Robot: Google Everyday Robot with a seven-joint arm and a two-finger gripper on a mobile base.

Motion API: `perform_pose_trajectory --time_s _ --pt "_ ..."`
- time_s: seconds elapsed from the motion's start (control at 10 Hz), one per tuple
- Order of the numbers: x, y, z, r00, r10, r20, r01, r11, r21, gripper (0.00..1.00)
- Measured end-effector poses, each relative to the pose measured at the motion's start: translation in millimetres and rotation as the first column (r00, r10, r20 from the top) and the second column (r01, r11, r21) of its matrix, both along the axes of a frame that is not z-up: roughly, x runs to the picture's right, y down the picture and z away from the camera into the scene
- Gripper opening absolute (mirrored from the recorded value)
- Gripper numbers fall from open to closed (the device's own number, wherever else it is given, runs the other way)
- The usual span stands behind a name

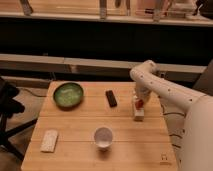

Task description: Place the pepper on the white sponge

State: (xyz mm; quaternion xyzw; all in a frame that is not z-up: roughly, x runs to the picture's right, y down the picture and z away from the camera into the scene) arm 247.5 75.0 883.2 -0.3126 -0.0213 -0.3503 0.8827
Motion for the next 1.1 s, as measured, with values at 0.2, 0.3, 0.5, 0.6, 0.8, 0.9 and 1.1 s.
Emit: perform_pose_trajectory --time_s 0.2,0.3,0.5,0.6,0.8,0.9,1.1 --pt "-5.7 -1.6 -5.0 1.0 -0.015 0.019 0.015 0.9997 0.02 0.0" --pt "-13.6 -8.0 -14.0 0.999 -0.024 0.043 0.022 0.9987 0.045 0.0" --pt "-30.0 -21.8 -34.7 0.994 -0.056 0.095 0.048 0.9951 0.086 0.0" --pt "-38.2 -23.6 -39.6 0.991 -0.074 0.115 0.062 0.9931 0.099 0.0" --pt "-60.4 -26.2 -50.0 0.979 -0.12 0.167 0.099 0.9872 0.125 0.0" --pt "-72.2 -25.1 -55.9 0.966 -0.149 0.211 0.122 0.9834 0.135 0.0" --pt "-100.6 -15.7 -69.6 0.925 -0.222 0.307 0.185 0.9721 0.144 0.02"
